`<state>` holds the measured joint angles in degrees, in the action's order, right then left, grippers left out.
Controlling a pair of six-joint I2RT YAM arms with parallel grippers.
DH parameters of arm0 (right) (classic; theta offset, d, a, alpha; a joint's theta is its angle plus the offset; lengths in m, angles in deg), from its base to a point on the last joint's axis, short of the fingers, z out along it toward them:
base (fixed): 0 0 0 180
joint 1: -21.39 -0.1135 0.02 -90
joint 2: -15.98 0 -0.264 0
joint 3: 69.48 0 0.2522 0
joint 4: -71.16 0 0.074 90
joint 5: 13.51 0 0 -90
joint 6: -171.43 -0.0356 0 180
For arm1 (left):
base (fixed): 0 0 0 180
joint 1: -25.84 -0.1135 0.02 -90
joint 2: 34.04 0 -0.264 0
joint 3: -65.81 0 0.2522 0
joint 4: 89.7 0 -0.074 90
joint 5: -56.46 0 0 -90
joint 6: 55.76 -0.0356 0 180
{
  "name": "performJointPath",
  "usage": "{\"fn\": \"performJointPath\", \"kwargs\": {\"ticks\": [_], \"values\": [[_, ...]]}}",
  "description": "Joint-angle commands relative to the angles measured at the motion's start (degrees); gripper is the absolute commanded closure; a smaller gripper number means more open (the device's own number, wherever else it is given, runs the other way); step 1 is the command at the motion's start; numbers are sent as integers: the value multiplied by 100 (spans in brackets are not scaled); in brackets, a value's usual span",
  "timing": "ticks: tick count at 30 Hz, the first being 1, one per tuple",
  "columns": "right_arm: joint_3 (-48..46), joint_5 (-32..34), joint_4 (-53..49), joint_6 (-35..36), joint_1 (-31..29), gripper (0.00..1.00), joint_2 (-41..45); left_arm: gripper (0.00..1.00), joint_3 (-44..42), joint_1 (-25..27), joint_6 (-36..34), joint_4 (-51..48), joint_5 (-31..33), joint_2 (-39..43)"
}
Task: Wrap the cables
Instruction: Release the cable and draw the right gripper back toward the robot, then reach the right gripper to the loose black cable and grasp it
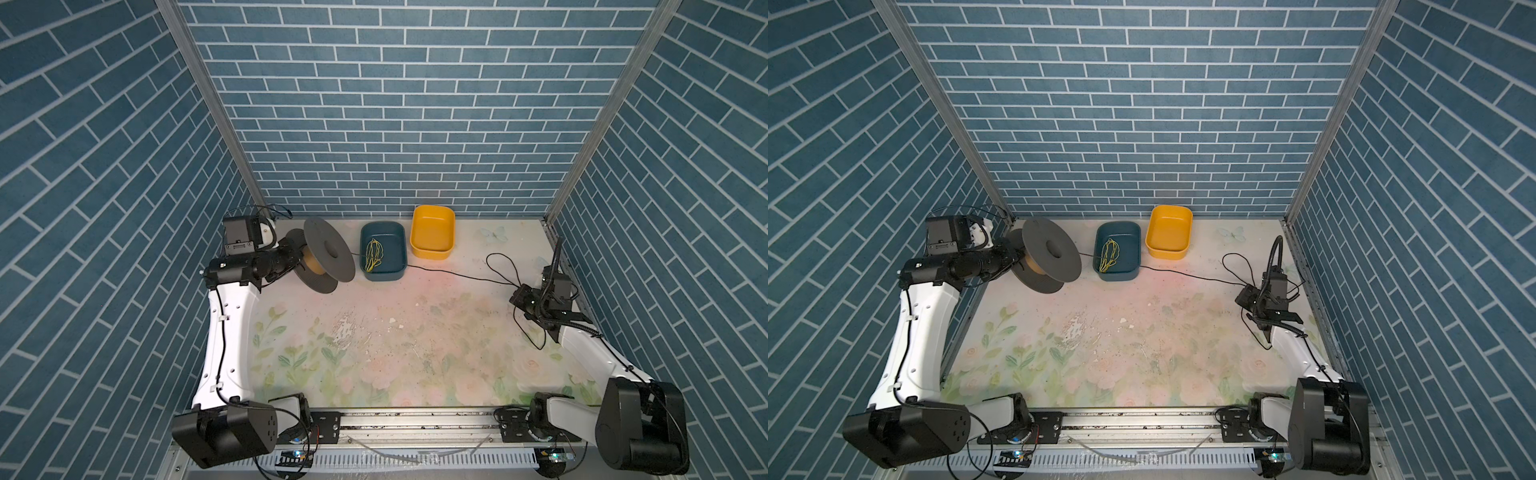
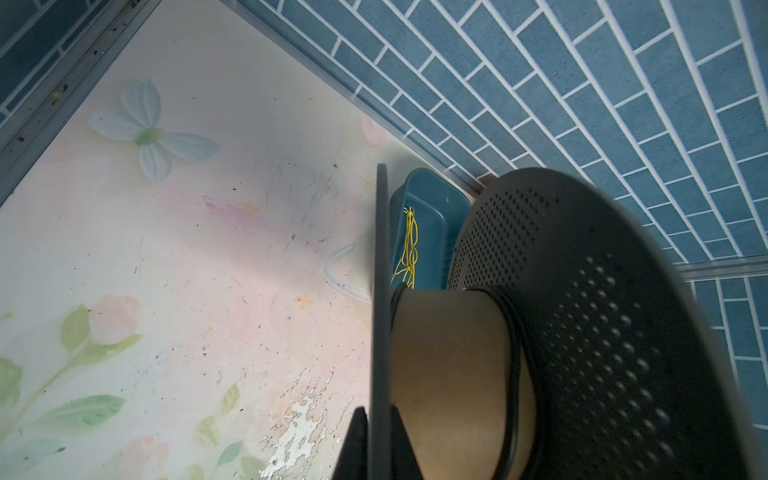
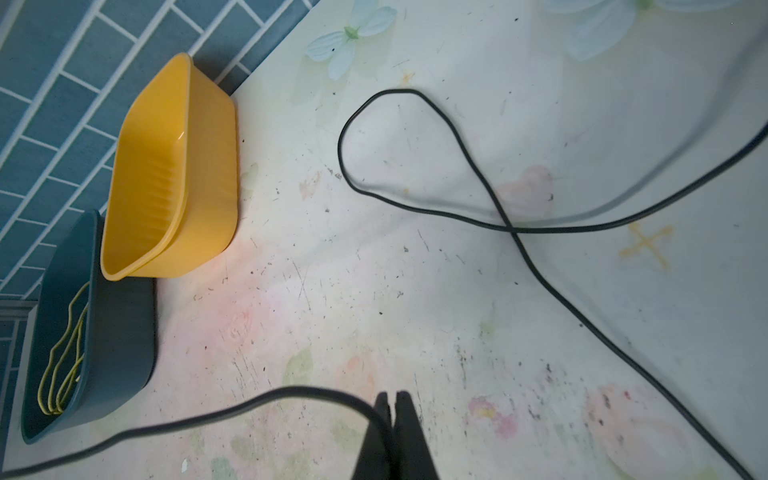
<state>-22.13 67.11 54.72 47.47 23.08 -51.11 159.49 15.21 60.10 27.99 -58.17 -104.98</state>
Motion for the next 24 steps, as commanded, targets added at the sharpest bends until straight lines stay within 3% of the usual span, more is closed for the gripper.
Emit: {"fn": "performJointPath", "kwargs": {"ticks": [1,3,6,13,20,21,24], "values": [[-87,-37,-181,-186,121,100,54,100,169,-97,-27,308,60,204],[-93,-218,-94,-141,121,100,-33,100,172,-26,-7,262,-65,177],[-114,-640,147,-97,114,90,-180,100,332,476,-165,108,16,126],[-262,-892,316,79,99,47,150,100,660,1439,-184,-160,454,66],[-231,-1308,475,332,-120,31,376,100,519,2202,92,109,490,13],[-209,-1308,496,405,-217,25,378,100,563,2311,92,77,495,-29],[-184,-1307,627,697,-580,23,375,100,682,2509,139,65,487,-45]]}}
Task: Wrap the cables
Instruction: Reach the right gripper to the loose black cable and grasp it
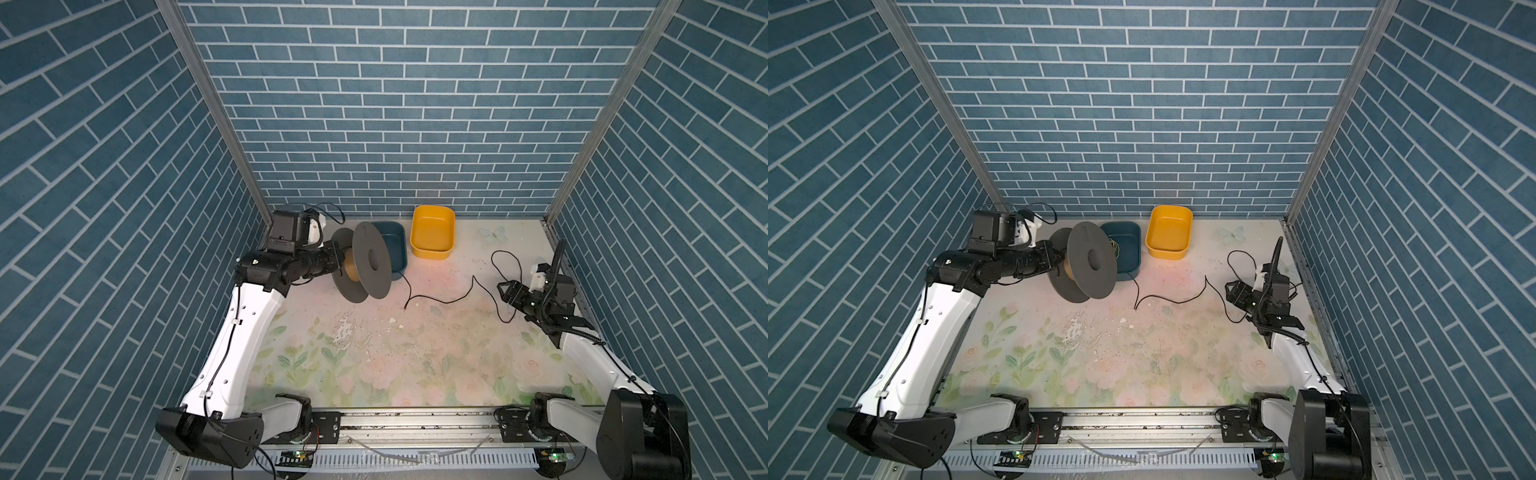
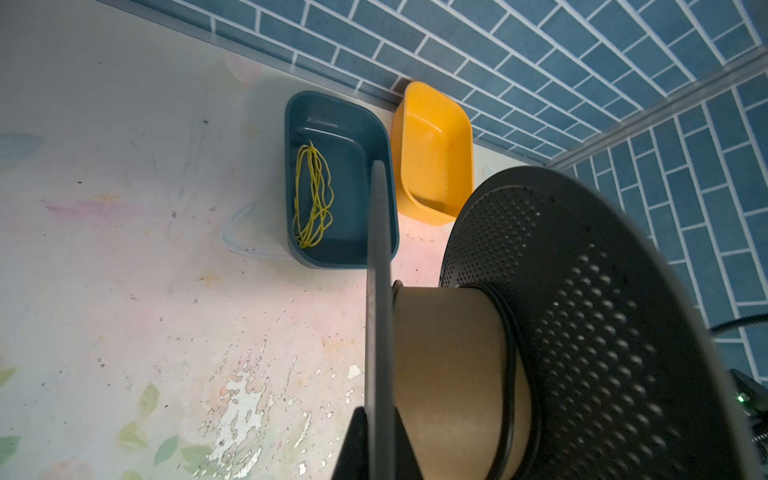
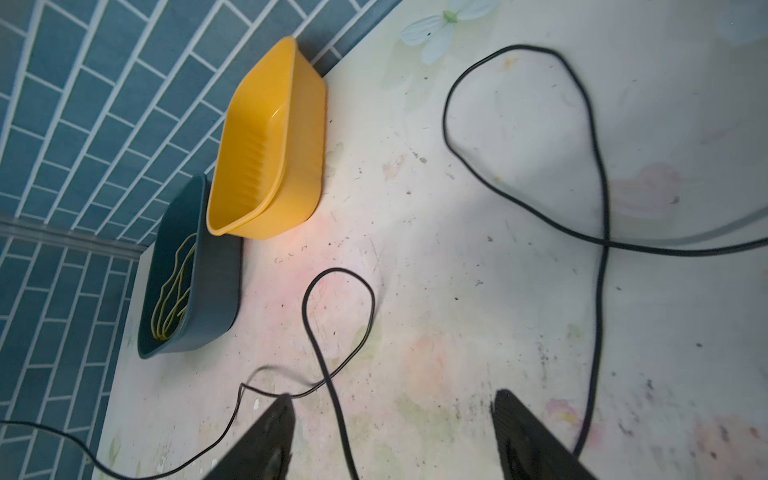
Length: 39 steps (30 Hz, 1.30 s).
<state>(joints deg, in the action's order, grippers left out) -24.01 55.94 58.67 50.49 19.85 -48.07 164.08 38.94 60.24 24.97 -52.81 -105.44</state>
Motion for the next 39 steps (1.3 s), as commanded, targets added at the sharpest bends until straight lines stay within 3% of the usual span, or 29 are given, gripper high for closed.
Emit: {"fn": "performJointPath", "kwargs": {"ticks": [1,12,25,39], "values": [[-6,-223,341,458,-398,23,53,100,278,184,150,358,-43,1],[-115,-697,1977,576,-1716,26,-1030,100,409,337,328,520,-216,-138],[-254,-785,3927,764,-2953,25,-2426,100,485,337,450,710,-412,-278],[-374,78,4493,906,-3533,31,-2613,100,529,338,439,705,-490,-325]]}}
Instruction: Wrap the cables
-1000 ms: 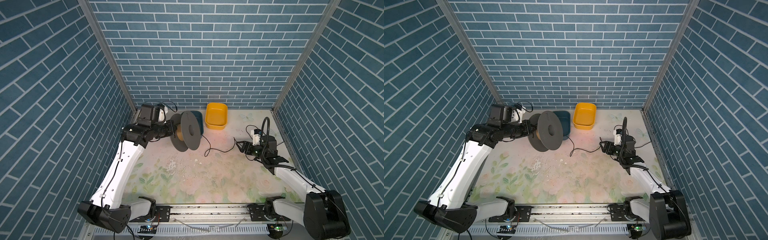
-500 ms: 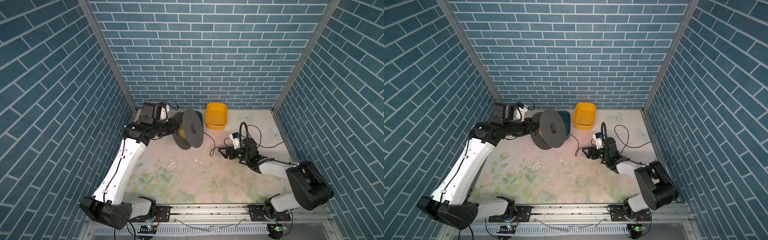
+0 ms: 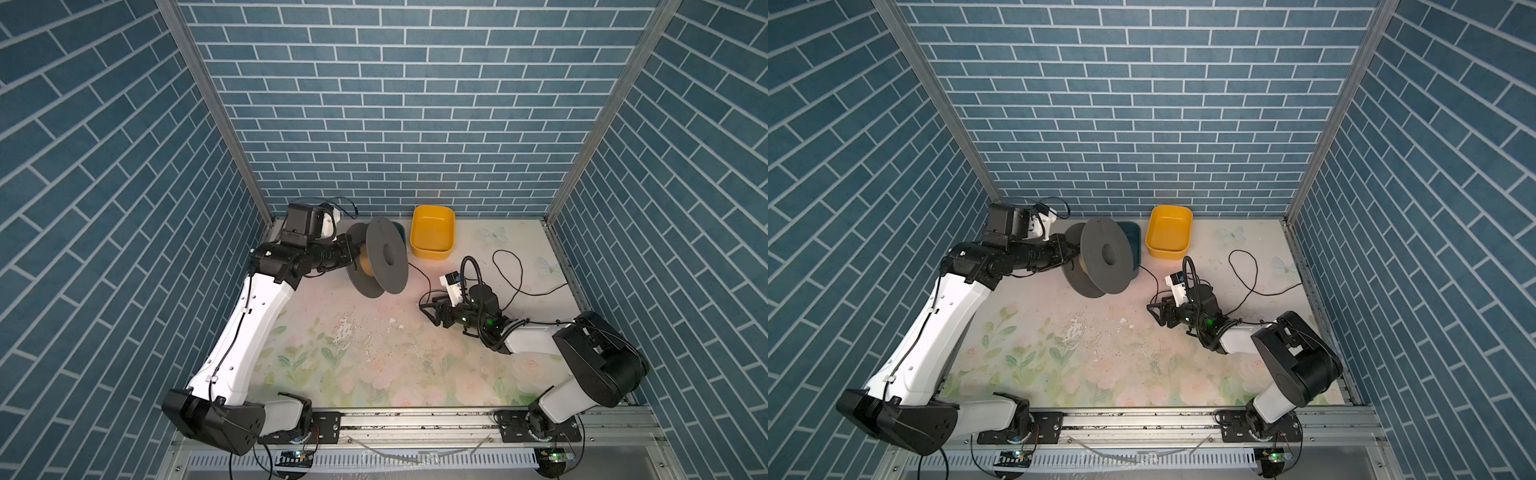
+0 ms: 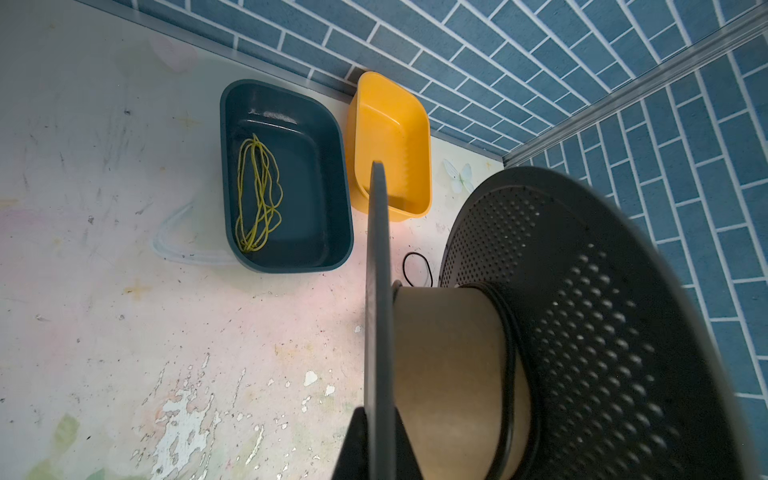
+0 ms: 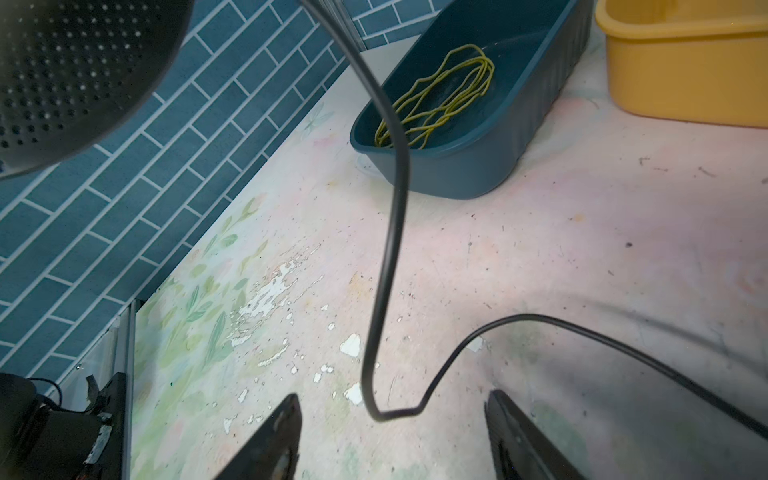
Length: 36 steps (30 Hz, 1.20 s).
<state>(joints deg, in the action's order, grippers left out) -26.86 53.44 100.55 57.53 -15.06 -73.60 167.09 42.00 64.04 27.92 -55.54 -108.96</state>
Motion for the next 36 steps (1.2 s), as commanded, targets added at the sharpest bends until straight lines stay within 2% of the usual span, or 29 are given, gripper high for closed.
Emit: {"fn": "performJointPath", "kwargs": {"ticks": [1,3,8,11,13,14,17,23,28,36], "values": [[-30,319,307,206,-47,32,-105,100,204,32,69,437,-238,31],[129,327,355,195,-71,34,-269,100,156,33,102,479,-247,43],[443,371,499,33,-195,50,-669,100,134,35,122,503,-210,32],[453,636,396,-61,-350,75,-697,100,132,36,95,484,5,30],[478,847,141,-58,-485,94,-677,100,104,36,120,521,159,14],[496,931,18,-39,-552,100,-660,100,81,30,152,563,209,3],[608,1262,-484,131,-805,100,-548,100,-21,36,324,798,394,-10],[1255,2030,-2126,937,-1469,100,-289,100,-127,36,551,1264,923,-3],[1831,2560,-3057,1479,-2004,100,-167,100,-286,121,532,1443,1620,4],[2834,3342,-4421,2088,-2678,100,-42,100,-232,836,-1,1156,3093,-235]]}}
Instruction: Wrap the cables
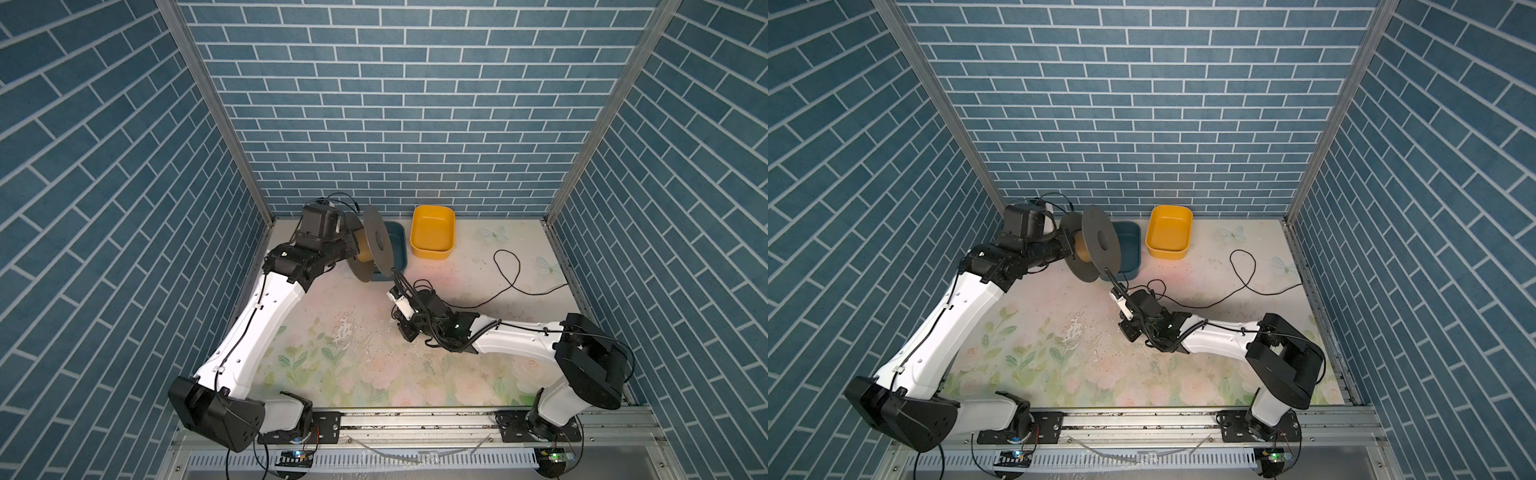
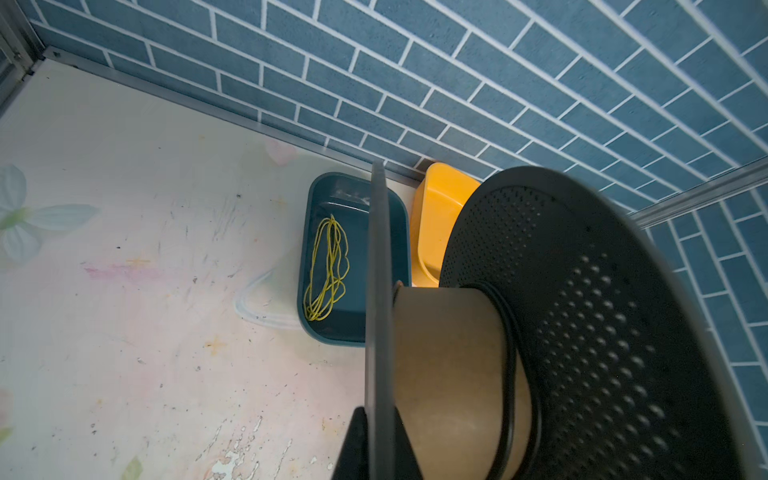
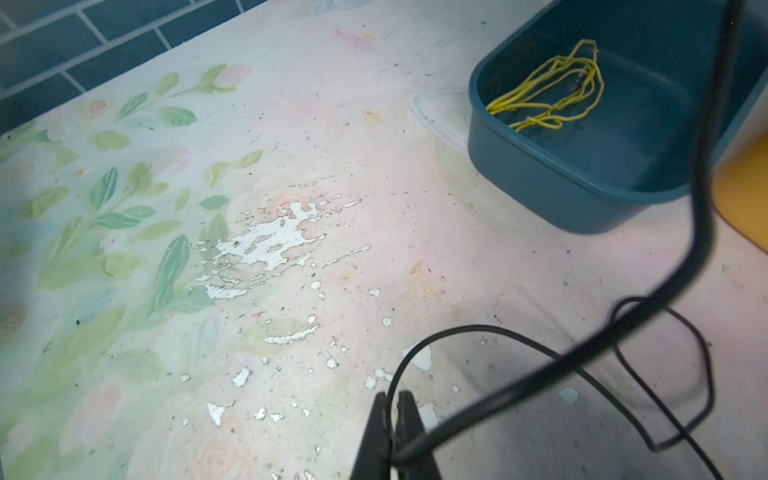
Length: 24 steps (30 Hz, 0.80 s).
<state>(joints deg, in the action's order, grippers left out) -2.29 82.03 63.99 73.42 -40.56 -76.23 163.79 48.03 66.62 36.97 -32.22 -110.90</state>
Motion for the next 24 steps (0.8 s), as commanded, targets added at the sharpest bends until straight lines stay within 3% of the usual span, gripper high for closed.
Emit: {"fn": "performJointPath", "kwargs": {"ticks": [1,12,18,24], "values": [[444,532,-845,517,-158,100,252,100,122,307,-324,181,942,-77],[522,663,-1040,608,-238,100,1352,100,988,1218,-991,-916,2542,-951],[449,1045,-1128,691,-229,100,1778,100,1347,1480,-1125,-1432,2873,-1285],[459,1739,-1128,726,-152,100,1927,100,1520,1674,-1407,-1696,2809,-1436]]}}
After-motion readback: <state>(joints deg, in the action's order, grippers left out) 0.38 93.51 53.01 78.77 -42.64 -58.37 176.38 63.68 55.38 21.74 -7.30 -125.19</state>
